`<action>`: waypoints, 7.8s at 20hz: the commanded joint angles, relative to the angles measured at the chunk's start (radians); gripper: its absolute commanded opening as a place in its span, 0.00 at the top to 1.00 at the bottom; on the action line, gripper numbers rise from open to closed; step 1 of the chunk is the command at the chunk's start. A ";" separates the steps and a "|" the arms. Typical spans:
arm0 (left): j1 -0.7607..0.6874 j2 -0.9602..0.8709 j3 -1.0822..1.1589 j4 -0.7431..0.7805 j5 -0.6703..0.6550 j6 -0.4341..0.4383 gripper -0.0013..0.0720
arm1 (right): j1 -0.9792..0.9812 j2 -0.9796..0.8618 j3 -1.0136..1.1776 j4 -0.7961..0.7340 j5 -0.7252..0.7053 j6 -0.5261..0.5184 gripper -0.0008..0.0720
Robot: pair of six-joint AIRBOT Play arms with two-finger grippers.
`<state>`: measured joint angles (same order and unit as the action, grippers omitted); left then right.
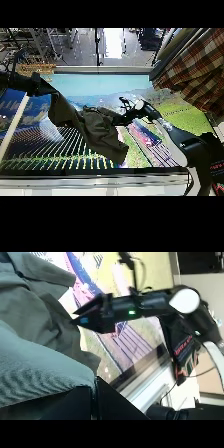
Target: Fold the clothes and pants, and hang the long-sleeved shirts on hangers.
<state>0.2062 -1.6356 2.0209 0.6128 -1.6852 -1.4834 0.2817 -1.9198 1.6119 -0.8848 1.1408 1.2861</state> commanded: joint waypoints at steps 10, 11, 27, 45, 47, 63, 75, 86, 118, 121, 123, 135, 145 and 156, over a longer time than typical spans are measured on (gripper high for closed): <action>0.002 -0.001 0.000 -0.001 -0.014 0.033 0.97 | 0.036 -0.053 0.022 -0.010 0.183 -0.052 0.85; 0.004 0.000 0.000 -0.001 -0.015 0.034 0.97 | 0.043 -0.051 0.040 -0.021 0.190 -0.054 0.97; 0.878 0.535 0.001 -1.381 0.392 0.394 0.98 | -0.113 1.127 0.231 -0.245 0.294 0.034 0.97; -0.003 -0.354 0.039 -0.035 0.621 0.152 0.20 | -0.188 0.344 -0.357 -0.192 -0.459 0.390 0.54; 0.050 -0.332 0.039 -0.018 0.451 0.164 0.15 | -0.256 0.350 -0.350 -0.197 -0.402 0.286 0.44; -0.003 0.528 -1.315 0.330 0.260 -0.011 0.23 | -0.522 0.298 -0.451 -0.014 0.037 -0.148 0.38; -0.025 0.554 -1.546 0.348 0.504 -0.104 0.23 | -0.423 0.221 -0.451 0.054 0.040 -0.201 0.38; -0.007 0.499 -1.459 0.185 0.723 0.035 0.98 | -0.400 0.283 -0.451 0.061 0.108 -0.207 0.97; 0.072 0.011 -0.856 0.338 0.516 0.269 0.27 | -0.412 0.443 -0.799 0.139 -0.203 -0.050 0.31; 0.072 0.003 -0.856 0.337 0.514 0.264 0.28 | -0.404 0.415 -0.746 0.175 -0.237 -0.065 0.97; 0.072 0.004 -0.856 0.338 0.501 0.257 0.28 | -0.388 0.416 -0.649 0.175 -0.201 -0.077 0.97; 0.061 0.004 -0.856 0.345 0.438 0.256 0.28 | -0.327 0.422 -0.428 -0.080 -0.186 0.040 0.22; -0.032 -0.027 -0.858 0.345 0.532 0.253 0.28 | -0.451 0.417 -0.729 0.315 -0.068 -0.138 0.22; 0.009 0.105 -0.780 0.290 0.349 0.317 0.98 | -0.357 0.510 -0.690 0.221 -0.145 -0.144 0.97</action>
<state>0.1745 -1.6073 1.1957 0.9131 -1.2270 -1.2018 -0.0799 -1.4769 0.9020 -0.5446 0.9813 1.0981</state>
